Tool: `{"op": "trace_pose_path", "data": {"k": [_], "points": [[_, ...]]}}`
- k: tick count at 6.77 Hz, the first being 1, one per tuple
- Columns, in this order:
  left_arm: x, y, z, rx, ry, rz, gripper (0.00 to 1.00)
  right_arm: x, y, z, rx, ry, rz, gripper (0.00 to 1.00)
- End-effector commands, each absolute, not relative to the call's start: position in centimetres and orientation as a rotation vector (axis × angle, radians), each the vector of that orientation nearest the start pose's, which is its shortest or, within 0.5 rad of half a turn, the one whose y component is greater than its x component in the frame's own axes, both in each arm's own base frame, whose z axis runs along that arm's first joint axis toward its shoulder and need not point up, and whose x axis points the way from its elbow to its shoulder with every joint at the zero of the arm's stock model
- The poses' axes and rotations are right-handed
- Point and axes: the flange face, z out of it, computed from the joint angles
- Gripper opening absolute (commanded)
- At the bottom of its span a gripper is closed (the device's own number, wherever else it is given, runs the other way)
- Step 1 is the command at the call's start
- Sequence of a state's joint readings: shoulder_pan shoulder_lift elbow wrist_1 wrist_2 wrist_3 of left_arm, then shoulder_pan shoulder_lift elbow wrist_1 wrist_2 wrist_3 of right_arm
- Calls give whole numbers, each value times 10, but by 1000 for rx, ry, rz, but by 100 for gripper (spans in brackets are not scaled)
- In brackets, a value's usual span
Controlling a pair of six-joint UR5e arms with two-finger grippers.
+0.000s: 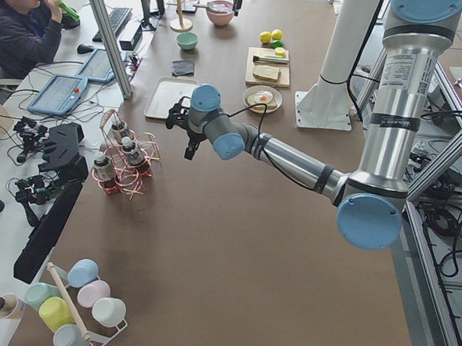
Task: Make sandwich and place on tray
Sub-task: 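Move the right gripper to the plain bread slice on the cutting board and grasp it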
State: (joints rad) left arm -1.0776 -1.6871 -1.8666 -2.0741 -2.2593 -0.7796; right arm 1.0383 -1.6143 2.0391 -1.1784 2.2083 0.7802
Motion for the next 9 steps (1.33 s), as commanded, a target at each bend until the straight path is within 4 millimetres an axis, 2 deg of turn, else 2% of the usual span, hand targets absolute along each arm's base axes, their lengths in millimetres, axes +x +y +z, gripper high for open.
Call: {"op": "trace_pose_path", "data": {"k": [1, 3, 4, 5, 6, 7, 9], "points": [[289, -458, 332, 291, 1087, -42, 99, -251, -389, 367, 225, -960, 64, 100], [379, -417, 281, 276, 1145, -113, 99, -331, -327, 353, 190, -952, 152, 100], [417, -392, 265, 293, 1154, -120, 99, -360, -300, 355, 187, -943, 170, 97], [432, -381, 253, 295, 1172, -134, 99, -377, -274, 361, 180, -991, 226, 89], [436, -377, 252, 302, 1172, -140, 99, -384, -251, 380, 166, -1018, 264, 87], [438, -376, 253, 306, 1169, -142, 99, -386, -234, 396, 150, -1027, 300, 87], [440, -376, 250, 307, 1173, -140, 99, -390, -213, 408, 139, -1045, 334, 85]]}}
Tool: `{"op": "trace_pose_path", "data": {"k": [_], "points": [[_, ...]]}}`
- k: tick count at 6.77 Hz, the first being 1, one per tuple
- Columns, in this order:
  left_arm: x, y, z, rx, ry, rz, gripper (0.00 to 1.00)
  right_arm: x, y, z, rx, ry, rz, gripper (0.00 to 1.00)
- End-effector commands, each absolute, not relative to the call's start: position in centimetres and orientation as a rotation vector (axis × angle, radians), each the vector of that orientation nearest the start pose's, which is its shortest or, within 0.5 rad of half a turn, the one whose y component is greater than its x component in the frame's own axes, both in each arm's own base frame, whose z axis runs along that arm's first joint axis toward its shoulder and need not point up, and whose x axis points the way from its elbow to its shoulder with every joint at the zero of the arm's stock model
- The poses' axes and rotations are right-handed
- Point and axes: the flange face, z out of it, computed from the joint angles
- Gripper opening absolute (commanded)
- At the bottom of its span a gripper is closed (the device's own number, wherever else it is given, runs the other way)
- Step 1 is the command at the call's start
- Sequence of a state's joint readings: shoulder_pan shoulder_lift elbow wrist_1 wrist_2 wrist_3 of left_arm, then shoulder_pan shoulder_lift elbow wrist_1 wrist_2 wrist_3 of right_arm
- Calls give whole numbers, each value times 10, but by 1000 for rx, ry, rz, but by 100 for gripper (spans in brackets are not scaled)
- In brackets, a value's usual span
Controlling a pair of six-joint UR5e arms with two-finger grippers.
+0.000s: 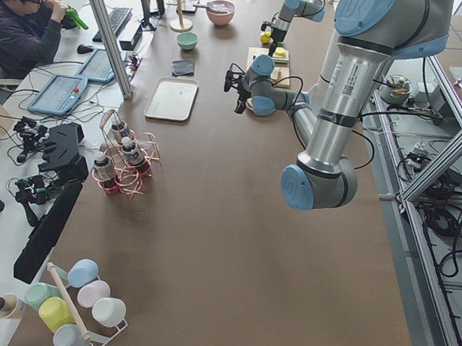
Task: Make sandwich and place on tray
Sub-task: 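Move the right gripper to the plain bread slice on the cutting board and grasp it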
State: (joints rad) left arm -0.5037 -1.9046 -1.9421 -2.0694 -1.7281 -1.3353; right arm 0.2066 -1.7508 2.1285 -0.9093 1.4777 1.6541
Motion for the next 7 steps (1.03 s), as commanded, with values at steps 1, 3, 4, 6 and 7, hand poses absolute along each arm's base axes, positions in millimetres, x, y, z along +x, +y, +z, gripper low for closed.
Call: {"op": "trace_pose_path", "data": {"k": [1, 3, 4, 6, 7], "points": [[440, -376, 249, 308, 1175, -140, 99, -400, -200, 413, 147, -1040, 336, 77], [442, -377, 248, 309, 1175, -138, 99, -406, -191, 414, 152, -1041, 335, 66], [441, -377, 248, 309, 1176, -138, 99, -407, -190, 415, 154, -1038, 334, 65], [441, -376, 245, 311, 1180, -138, 99, -414, -189, 422, 171, -1026, 334, 65], [441, -376, 245, 312, 1182, -137, 99, -416, -185, 423, 176, -1024, 329, 65]]}}
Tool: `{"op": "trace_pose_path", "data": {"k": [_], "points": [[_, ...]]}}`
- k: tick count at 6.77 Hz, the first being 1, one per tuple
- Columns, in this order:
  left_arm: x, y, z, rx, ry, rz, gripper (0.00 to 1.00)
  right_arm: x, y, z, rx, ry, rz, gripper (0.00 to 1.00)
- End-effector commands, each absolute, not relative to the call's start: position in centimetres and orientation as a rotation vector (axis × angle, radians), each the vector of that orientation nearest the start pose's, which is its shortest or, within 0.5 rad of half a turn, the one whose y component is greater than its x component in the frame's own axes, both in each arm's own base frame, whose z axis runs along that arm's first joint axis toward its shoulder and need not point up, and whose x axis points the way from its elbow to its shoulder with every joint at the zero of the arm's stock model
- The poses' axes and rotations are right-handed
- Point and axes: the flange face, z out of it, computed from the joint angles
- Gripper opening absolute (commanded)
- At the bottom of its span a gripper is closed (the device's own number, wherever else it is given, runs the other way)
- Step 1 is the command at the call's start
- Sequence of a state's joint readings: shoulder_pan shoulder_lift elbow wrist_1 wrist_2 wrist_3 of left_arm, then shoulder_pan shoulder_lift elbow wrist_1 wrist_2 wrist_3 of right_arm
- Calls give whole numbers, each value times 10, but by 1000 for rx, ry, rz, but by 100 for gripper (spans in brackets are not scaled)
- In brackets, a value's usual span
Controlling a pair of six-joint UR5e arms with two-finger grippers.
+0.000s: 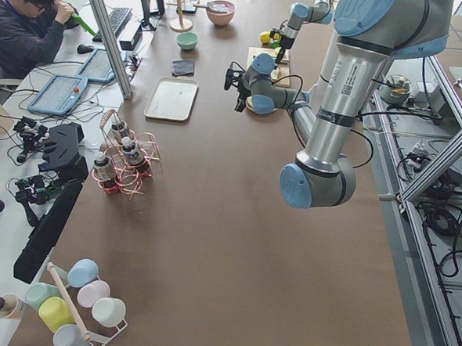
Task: Make sandwich and place on tray
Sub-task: 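Move the right gripper to the plain bread slice on the cutting board and grasp it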
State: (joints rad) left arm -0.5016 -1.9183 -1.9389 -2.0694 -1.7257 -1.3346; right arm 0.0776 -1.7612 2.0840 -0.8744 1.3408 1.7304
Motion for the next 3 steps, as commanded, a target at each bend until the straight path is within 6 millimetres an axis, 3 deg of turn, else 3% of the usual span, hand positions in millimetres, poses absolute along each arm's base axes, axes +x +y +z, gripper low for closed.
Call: {"op": "trace_pose_path", "data": {"k": [1, 2, 3], "points": [[441, -376, 245, 312, 1182, -137, 99, -416, -186, 420, 180, -1030, 334, 46], [441, -376, 245, 312, 1182, -137, 99, -417, -186, 418, 180, -1035, 334, 0], [441, -376, 245, 312, 1182, -137, 99, -416, -186, 417, 181, -1036, 335, 0]]}}
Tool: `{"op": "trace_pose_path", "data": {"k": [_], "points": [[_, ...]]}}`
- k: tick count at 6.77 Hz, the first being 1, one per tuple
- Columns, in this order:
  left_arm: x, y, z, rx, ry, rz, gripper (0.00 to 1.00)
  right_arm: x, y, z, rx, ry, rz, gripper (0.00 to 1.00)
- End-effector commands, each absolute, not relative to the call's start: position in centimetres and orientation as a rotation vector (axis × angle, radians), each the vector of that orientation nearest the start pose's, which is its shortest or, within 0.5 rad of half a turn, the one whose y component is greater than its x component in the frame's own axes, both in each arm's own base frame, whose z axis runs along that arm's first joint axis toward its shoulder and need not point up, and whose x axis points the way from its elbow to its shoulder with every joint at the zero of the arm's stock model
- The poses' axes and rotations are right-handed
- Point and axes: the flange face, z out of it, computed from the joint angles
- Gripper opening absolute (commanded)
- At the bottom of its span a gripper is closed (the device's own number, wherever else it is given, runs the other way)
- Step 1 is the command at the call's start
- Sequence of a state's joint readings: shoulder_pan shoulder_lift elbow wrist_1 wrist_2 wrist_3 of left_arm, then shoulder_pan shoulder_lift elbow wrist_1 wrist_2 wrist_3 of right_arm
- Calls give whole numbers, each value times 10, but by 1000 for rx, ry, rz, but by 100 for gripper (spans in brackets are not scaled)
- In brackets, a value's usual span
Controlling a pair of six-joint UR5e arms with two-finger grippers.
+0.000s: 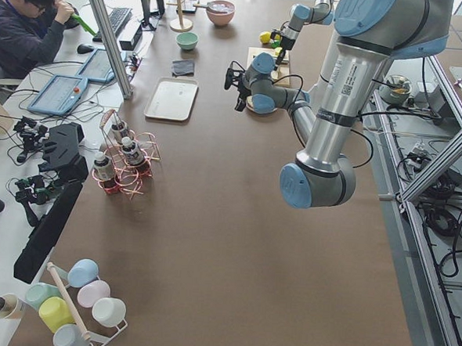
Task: Make sandwich and place on tray
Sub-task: 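Move the right gripper to the plain bread slice on the cutting board and grasp it, then lift the bread slice with the right gripper and lay it over the egg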
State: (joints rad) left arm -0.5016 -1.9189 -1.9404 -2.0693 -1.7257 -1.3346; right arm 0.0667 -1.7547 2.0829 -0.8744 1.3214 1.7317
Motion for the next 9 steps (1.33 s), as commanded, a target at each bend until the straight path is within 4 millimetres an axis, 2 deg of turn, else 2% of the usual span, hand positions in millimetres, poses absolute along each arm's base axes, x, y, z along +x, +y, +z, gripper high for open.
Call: {"op": "trace_pose_path", "data": {"k": [1, 4, 5, 6, 7, 9], "points": [[441, -376, 245, 312, 1182, -137, 99, -413, -186, 409, 182, -1053, 335, 0], [441, -376, 242, 311, 1187, -135, 99, -377, -205, 351, 174, -1163, 347, 0], [448, -376, 234, 312, 1195, -129, 99, -379, -215, 330, 184, -1207, 280, 0], [450, -375, 235, 311, 1196, -118, 99, -397, -213, 318, 201, -1228, 144, 0], [450, -375, 234, 310, 1198, -116, 99, -430, -224, 304, 255, -1251, 77, 0], [448, -376, 235, 312, 1197, -119, 99, -481, -233, 282, 333, -1266, -20, 0]]}}
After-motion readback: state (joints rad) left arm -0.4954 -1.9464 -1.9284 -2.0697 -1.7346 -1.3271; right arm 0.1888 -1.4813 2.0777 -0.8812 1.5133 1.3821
